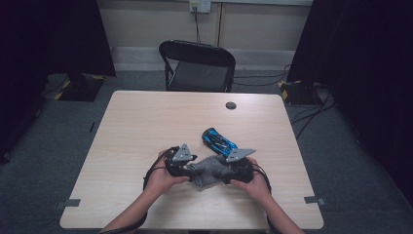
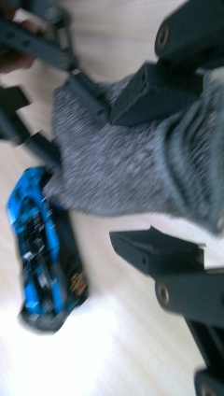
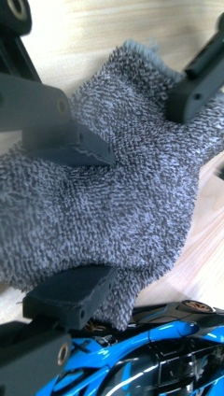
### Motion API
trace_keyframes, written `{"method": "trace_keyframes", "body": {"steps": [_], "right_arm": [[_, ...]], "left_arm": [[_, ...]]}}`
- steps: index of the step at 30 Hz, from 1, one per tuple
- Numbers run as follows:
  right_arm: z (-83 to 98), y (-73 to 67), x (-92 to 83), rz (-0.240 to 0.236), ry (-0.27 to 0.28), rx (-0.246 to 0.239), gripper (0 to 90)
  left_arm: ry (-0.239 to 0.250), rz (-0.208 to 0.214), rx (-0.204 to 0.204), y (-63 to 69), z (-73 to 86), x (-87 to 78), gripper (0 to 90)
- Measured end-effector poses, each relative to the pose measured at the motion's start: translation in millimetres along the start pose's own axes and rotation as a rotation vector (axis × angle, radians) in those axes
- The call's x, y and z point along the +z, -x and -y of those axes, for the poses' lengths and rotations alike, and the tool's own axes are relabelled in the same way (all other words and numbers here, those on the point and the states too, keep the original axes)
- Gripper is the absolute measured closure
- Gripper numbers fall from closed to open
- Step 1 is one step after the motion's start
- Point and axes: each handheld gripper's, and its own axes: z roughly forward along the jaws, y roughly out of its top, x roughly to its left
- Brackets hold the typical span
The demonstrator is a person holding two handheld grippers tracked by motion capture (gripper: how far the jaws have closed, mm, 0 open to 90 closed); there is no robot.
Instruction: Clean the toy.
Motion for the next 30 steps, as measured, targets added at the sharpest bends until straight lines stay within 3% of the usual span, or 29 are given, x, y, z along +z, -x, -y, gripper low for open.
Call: {"method": "trace_keyframes", "body": {"steps": [3,7,13,20,25,30], "right_arm": [[-0.3,-2.2,-0.3,0.013,-0.009,0.002,45.2],[-1.4,-4.0,-2.0,0.025,-0.026,0.023,53.9],[0.3,-6.3,-8.5,0.034,-0.039,0.041,70.6],[7.4,0.2,-21.7,0.033,-0.042,0.089,73.5],[17.8,7.9,-36.6,0.062,-0.050,0.113,73.5],[23.2,12.2,-44.0,0.076,-0.055,0.132,73.4]], "left_arm": [[0.034,-0.017,-0.016,-7.5,-7.6,-2.7,29.3],[0.042,-0.038,-0.044,-18.8,-20.3,-1.3,25.1],[0.037,-0.046,-0.081,-32.8,-43.7,19.1,20.5],[0.020,-0.052,-0.073,-41.8,-60.5,53.3,21.4],[-0.014,-0.032,-0.074,-44.5,-57.2,79.1,22.1],[-0.022,-0.026,-0.068,-45.2,-53.9,91.8,22.5]]}}
